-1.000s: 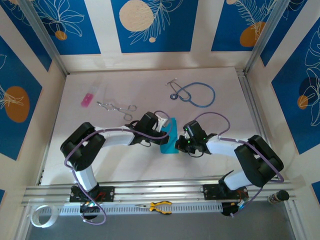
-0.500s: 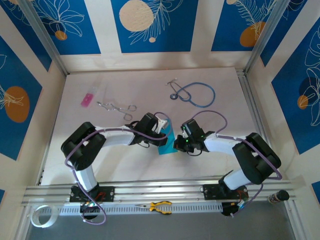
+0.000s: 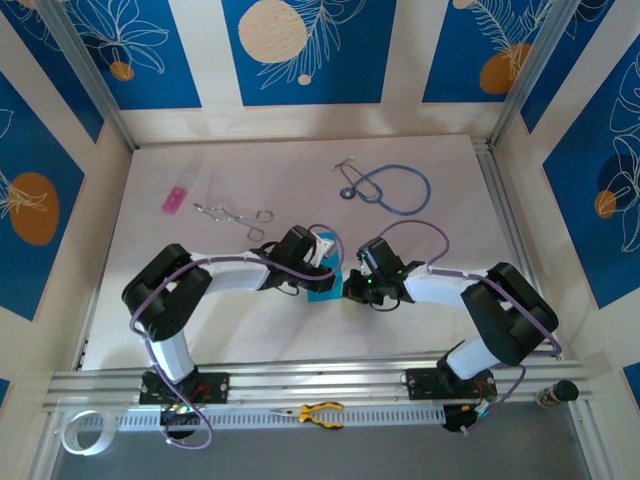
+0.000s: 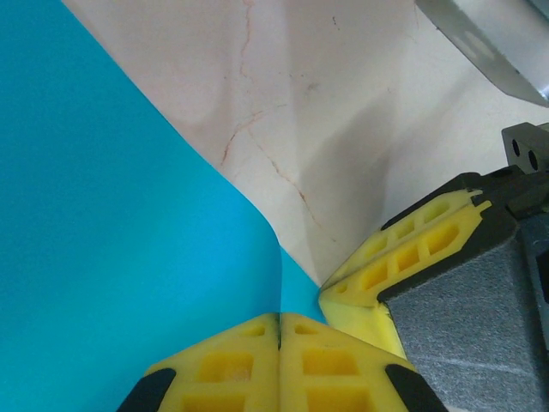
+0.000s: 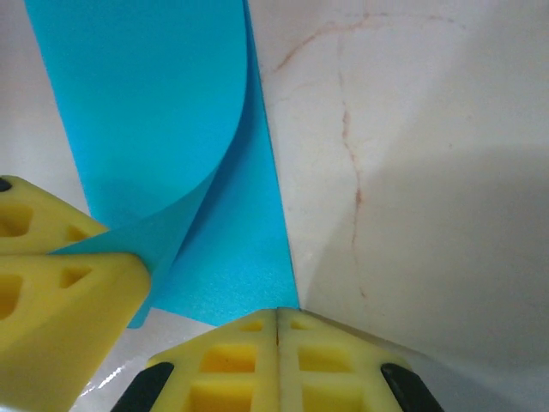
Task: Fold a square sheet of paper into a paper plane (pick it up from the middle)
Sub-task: Fold the triangle a second time at the center of the table.
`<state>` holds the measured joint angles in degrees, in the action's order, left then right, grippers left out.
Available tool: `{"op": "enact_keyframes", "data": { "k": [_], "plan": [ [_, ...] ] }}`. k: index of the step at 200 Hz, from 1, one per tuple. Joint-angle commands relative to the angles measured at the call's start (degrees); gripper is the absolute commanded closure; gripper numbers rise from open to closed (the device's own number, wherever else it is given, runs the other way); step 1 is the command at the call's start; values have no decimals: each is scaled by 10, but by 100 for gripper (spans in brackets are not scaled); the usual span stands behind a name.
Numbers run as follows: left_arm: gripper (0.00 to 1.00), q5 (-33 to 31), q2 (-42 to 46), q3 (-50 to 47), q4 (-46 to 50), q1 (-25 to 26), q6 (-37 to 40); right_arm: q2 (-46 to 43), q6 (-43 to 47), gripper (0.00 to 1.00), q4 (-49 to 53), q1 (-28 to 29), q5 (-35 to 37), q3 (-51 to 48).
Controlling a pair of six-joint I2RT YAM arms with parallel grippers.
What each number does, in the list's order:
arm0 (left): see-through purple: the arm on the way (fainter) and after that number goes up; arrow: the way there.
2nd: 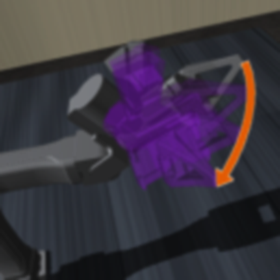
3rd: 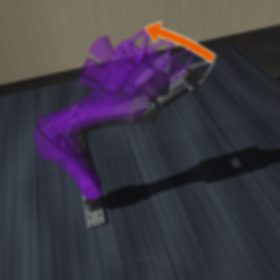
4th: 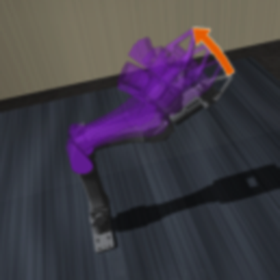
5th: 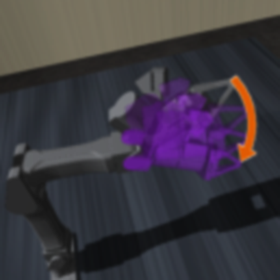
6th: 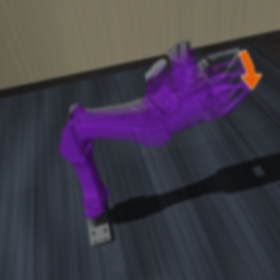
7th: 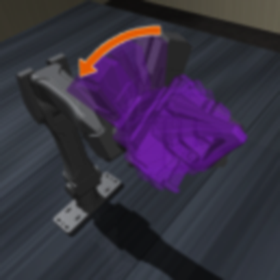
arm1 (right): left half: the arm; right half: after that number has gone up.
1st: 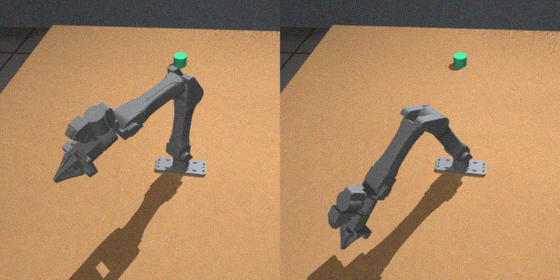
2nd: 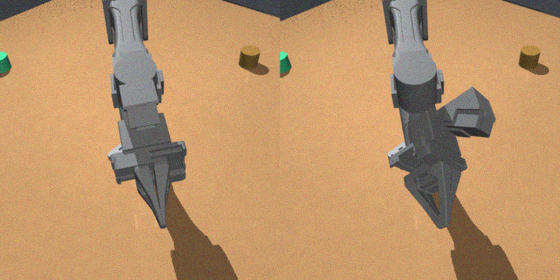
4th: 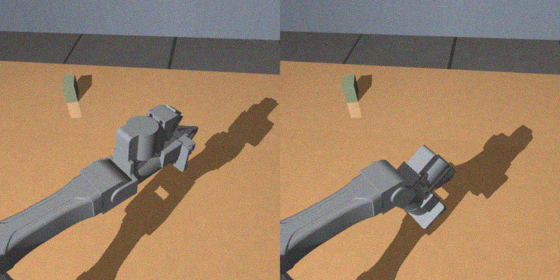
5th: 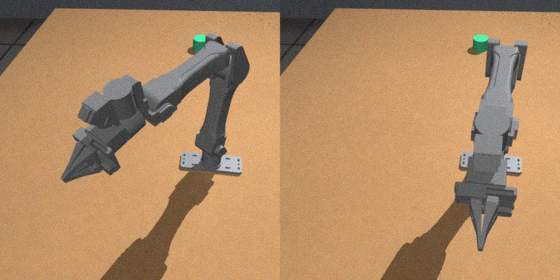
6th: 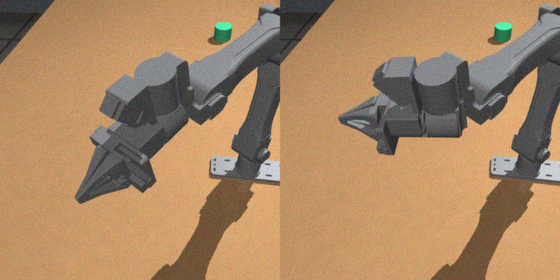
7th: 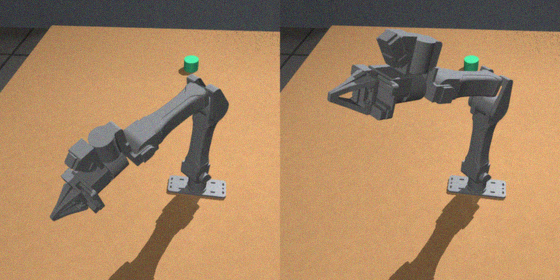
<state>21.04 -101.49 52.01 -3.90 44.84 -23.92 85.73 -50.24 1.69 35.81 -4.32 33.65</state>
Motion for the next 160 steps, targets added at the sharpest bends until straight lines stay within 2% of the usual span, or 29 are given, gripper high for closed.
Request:
{"op": "enact_keyframes", "data": {
  "k": [1, 41, 101, 142, 160],
  "plan": [
    [100, 19, -4, -2, -13, -6, -6, -2, -19, 98, -38, -9, -14, 1],
    [100, 26, -4, -2, -22, -6, -14, 10, -22, 99, -71, -17, -39, -2],
    [100, 25, -1, -3, -22, -6, -17, 44, -27, 100, -75, -21, -37, -11],
    [100, 9, 6, -3, -10, -7, -11, 53, 8, 100, 2, -25, -1, -2],
    [100, -8, 9, 0, 5, -11, -1, 58, 20, 100, 18, -37, -7, -6]
  ]
}}
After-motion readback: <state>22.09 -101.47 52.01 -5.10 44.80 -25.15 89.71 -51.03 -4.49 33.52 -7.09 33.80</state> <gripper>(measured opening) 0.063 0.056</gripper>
